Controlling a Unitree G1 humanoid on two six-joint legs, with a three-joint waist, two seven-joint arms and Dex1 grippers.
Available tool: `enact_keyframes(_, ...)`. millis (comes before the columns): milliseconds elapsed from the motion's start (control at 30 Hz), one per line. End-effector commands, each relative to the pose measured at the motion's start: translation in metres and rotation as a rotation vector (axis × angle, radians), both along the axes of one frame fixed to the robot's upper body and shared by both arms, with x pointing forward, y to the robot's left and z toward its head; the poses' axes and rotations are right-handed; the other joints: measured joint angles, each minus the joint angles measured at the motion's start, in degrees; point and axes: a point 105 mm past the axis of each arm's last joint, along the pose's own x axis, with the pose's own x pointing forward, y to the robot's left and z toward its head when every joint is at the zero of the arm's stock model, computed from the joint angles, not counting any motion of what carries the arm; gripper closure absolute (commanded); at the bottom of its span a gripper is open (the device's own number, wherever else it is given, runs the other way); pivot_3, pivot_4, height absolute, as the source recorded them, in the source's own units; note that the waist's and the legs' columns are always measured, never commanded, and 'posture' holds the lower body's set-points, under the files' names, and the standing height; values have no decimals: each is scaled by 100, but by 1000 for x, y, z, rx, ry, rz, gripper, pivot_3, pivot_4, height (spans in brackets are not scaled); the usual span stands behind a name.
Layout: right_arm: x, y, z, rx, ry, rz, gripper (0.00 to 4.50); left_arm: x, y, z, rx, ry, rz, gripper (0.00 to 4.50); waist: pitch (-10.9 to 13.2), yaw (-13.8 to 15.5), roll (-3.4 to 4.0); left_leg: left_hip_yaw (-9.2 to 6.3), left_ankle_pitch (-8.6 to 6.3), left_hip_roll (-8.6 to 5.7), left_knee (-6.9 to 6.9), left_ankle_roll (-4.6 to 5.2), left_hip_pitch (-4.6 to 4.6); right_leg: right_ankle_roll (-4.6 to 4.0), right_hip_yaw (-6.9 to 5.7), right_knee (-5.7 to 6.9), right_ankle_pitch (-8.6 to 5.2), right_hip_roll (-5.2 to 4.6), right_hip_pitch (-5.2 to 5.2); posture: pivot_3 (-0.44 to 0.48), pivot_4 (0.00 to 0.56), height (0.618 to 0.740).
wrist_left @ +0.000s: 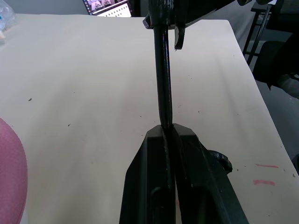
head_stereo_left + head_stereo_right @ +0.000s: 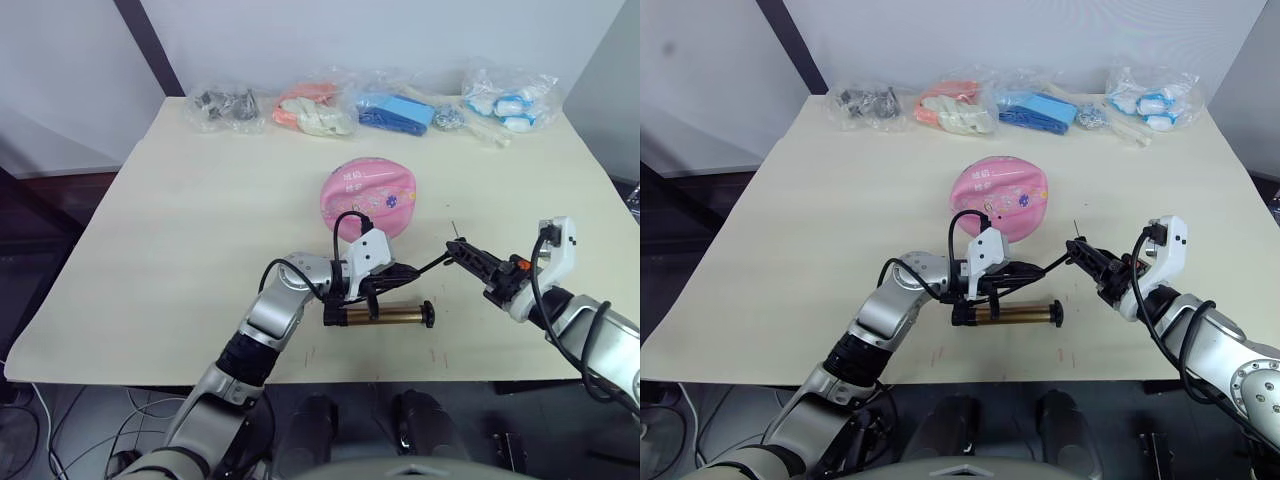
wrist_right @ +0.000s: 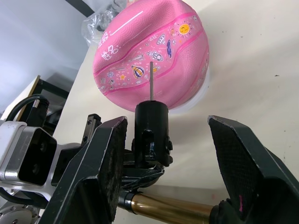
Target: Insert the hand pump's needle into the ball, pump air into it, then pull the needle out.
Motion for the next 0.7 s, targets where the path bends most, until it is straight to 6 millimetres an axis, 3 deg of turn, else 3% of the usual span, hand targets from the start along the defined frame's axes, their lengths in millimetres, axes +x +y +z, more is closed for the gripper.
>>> enact_keyframes(33,-4,3,12,2,-49,19,1582,-6,-5,15,-36,-46,-31,4500,0,0,0,0,0,0,0,0,0,0,0,0,0,0,0,0,150,740)
enact_keyframes(567,-4,1,13,3,-58,12,1582,-6,-4,13,-37,-39,-26,4500,0,0,0,0,0,0,-1,0,-1,0,0,-2,0,0,0,0,150,740)
enact_keyframes(667,-3,1,14,3,-62,10,2438,-6,-4,13,-36,-38,-27,4500,0,0,0,0,0,0,-1,0,-1,0,0,-2,0,0,0,0,150,740)
enact_keyframes(700,-3,1,14,4,-64,9,3059,-7,-4,13,-35,-37,-28,4500,0,0,0,0,0,0,-1,0,-1,0,0,-2,0,0,0,0,150,740)
